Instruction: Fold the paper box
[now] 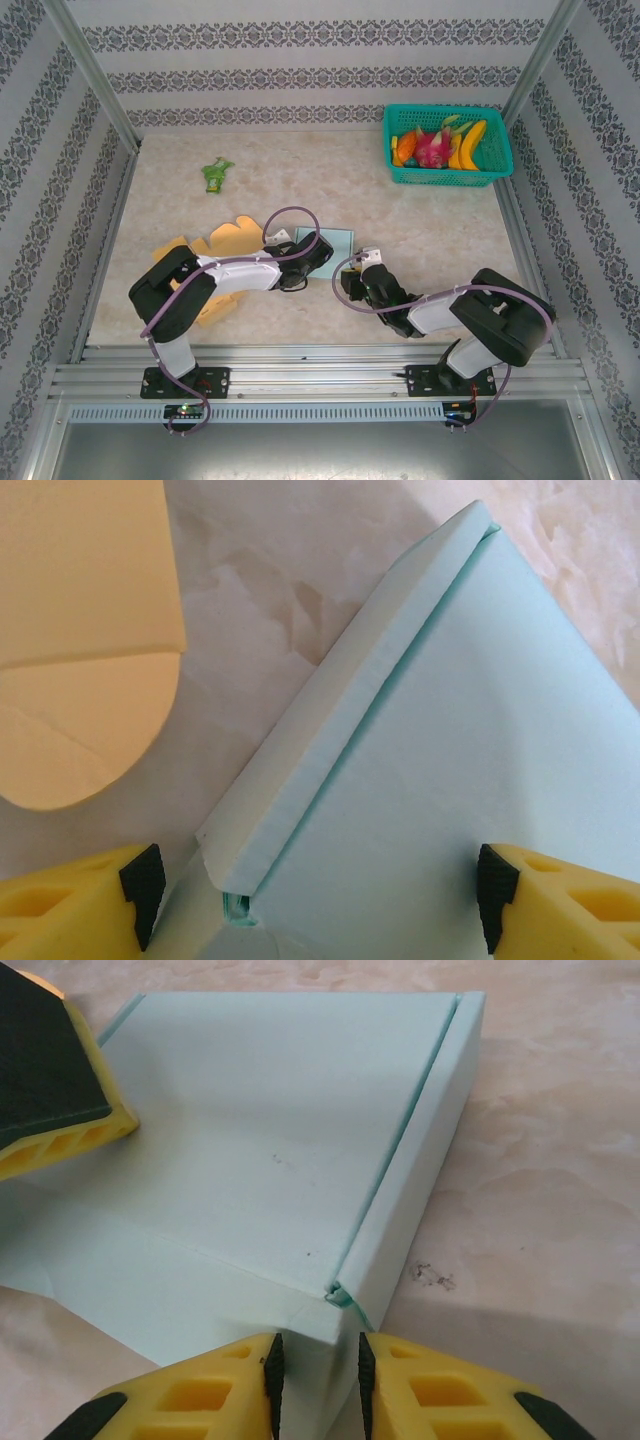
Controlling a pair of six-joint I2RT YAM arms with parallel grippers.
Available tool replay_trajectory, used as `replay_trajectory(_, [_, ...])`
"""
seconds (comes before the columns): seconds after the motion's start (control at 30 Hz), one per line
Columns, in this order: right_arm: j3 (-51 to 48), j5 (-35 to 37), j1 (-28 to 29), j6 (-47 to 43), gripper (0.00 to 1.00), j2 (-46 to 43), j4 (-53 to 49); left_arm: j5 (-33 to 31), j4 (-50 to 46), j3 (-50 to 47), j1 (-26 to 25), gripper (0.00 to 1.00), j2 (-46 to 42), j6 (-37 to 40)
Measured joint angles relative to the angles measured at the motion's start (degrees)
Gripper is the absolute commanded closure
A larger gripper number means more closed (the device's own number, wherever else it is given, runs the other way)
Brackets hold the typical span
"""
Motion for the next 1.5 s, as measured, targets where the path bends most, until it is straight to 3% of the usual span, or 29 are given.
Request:
replay_trajectory(0.37, [0.11, -0.98, -2.8, -0.17, 0.73, 4.31, 5.79, -0.22, 2.05, 0.55, 0.46, 0.17, 1.18, 1.66])
replay_trajectory(0.87, [0.11, -3.39, -5.92, -0.15, 0.72, 4.59, 6.27, -0.22, 2.25, 1.6, 0.48, 0.17, 2.08, 3.96])
replay_trajectory(1.27, [0.09, -2.75, -6.64, -3.04, 0.67, 13.51, 17.68, -0.02, 2.21, 2.32, 0.85, 0.18, 2.6, 4.39])
replay_trajectory(1.5, [0.09, -3.76, -7.21, -3.1, 0.69, 14.14, 19.06, 0.0, 2.14, 2.89, 0.85, 0.18, 3.02, 4.42])
